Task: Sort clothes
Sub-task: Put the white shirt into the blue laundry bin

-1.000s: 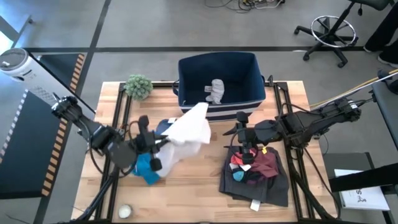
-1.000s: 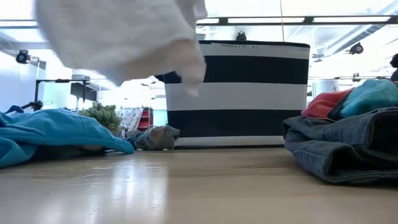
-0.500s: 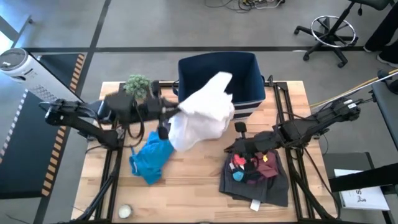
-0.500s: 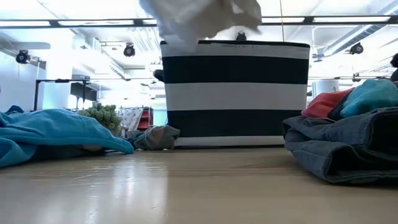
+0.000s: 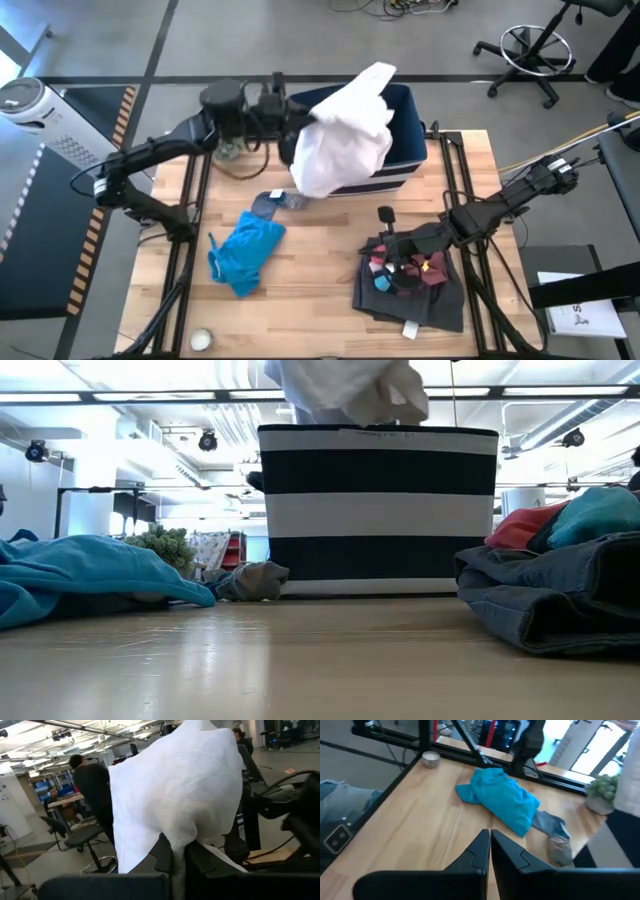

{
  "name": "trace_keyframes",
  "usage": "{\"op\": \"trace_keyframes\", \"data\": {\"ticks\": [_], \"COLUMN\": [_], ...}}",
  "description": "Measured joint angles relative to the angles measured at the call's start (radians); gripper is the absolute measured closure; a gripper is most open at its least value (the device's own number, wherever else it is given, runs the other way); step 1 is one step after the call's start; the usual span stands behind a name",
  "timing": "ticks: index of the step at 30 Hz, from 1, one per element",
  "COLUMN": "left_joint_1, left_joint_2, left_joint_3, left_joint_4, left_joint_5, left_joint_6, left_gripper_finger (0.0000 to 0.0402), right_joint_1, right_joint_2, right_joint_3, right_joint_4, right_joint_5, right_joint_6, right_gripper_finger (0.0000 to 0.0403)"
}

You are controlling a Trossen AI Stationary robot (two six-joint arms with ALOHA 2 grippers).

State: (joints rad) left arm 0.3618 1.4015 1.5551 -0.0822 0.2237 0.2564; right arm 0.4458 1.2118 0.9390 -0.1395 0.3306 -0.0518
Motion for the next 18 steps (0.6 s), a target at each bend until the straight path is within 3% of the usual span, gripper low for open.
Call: {"op": "trace_keyframes", "data": {"ticks": [3, 8, 18], "left_joint_1": [0.070, 0.152, 0.278], "left_joint_2": [0.072, 0.185, 0.314], "left_joint_3": [0.079, 0.170, 0.179], "left_joint_4": [-0.017, -0.057, -0.163], "left_joint_5": [0.075, 0.086, 0.277], "left_joint_6": [0.016, 0.071, 0.107], "left_gripper_finger": [0.0401, 0.0401, 0.0401], "right_joint_1": [-0.001, -0.001, -0.007], "right_joint_2": [0.000, 0.000, -0.008], "right_joint_3": [0.000, 0.000, 0.000], "right_joint_4": [-0.004, -0.005, -0.012], "right_joint_5": [0.017, 0.066, 0.092], "right_joint_6": [-0.011, -0.010, -0.008], "right_gripper_finger": [0.0403, 0.0403, 0.0403]}}
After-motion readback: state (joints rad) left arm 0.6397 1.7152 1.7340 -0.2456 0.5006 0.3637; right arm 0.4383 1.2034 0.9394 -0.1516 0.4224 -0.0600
